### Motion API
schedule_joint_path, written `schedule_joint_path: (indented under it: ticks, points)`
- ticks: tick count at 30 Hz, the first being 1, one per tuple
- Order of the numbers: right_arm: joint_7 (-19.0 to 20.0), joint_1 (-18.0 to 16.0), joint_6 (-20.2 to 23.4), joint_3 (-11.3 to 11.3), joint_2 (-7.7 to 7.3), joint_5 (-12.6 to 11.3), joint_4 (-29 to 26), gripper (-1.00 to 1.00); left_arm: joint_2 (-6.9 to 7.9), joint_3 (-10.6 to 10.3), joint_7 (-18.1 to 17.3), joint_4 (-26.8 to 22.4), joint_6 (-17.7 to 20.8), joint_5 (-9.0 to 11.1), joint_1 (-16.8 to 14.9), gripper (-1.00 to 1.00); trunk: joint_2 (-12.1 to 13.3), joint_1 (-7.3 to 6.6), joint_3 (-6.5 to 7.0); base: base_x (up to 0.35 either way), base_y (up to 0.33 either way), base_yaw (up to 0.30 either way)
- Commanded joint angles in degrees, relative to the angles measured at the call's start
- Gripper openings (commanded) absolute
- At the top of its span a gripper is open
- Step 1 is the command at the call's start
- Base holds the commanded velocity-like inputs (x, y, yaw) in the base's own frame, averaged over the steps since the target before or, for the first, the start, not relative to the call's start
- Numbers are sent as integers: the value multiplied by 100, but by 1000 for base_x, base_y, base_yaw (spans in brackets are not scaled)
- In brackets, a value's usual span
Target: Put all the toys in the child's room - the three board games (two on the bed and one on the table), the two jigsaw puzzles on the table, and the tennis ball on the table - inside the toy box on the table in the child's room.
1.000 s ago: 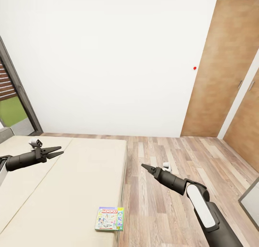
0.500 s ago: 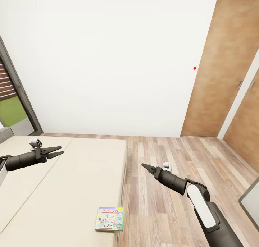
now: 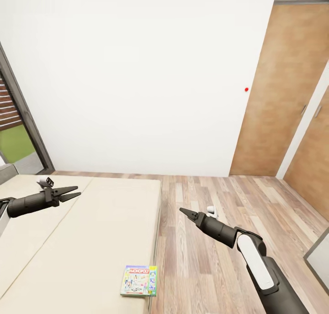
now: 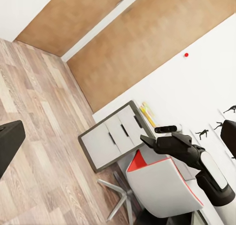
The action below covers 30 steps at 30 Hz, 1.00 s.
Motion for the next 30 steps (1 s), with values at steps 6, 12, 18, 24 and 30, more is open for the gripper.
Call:
schedule_joint_path:
  ticks: [6,12,18,24,30]
  points:
    - [8,-6,20,3,-2,-4,-1,100,1,-1,-23,-1,61,-5,-5,100,-13,4,22,0,0,0]
    - [8,-10,19,3,-1,-5,-2,100,1,-1,-23,-1,61,-8,-5,100,-13,4,30,0,0,0]
    - [5,-7,20,2,-1,-5,-4,100,1,-1,-23,-1,61,-9,-5,100,-13,4,31,0,0,0]
    - [8,-9,20,2,-1,-5,-2,100,1,-1,-23,2,61,-9,-5,100,-13,4,31,0,0,0]
    - [8,-6,20,3,-6,-5,-3,100,1,-1,-23,0,61,-9,-5,100,-13,4,31,0,-3,4]
